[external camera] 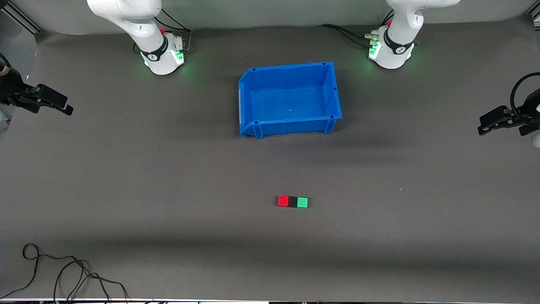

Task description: Attach green and red cubes to black cube

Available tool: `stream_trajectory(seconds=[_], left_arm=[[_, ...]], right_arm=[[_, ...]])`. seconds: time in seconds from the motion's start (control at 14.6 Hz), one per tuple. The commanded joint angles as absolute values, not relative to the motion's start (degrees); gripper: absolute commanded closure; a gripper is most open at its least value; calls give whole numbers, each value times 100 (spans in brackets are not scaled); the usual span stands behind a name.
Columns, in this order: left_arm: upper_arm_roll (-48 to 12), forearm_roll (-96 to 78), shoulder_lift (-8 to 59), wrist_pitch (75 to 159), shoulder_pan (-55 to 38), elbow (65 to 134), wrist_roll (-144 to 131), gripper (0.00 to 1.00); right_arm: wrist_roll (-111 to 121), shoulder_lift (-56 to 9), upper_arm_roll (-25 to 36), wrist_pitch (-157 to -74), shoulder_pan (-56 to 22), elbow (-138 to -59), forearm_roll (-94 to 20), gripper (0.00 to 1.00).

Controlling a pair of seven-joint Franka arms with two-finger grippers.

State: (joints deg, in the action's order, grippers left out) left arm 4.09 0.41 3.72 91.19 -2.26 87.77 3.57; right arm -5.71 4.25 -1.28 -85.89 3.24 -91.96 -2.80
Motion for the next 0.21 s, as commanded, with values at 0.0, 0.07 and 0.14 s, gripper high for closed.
stream_trajectory(seconds=[0.0, 0.07, 0.14], left_arm=[[431, 9, 422, 9105, -255, 8640, 404, 0], [431, 17, 422, 9105, -255, 8640, 404, 0], [431, 18, 422, 9105, -255, 8640, 404, 0]], right_arm=[[-422, 457, -105, -8604, 272, -9176, -237, 0], [-422, 457, -105, -8596, 272, -9176, -237, 0], [-422, 457, -105, -8604, 272, -9176, -237, 0]])
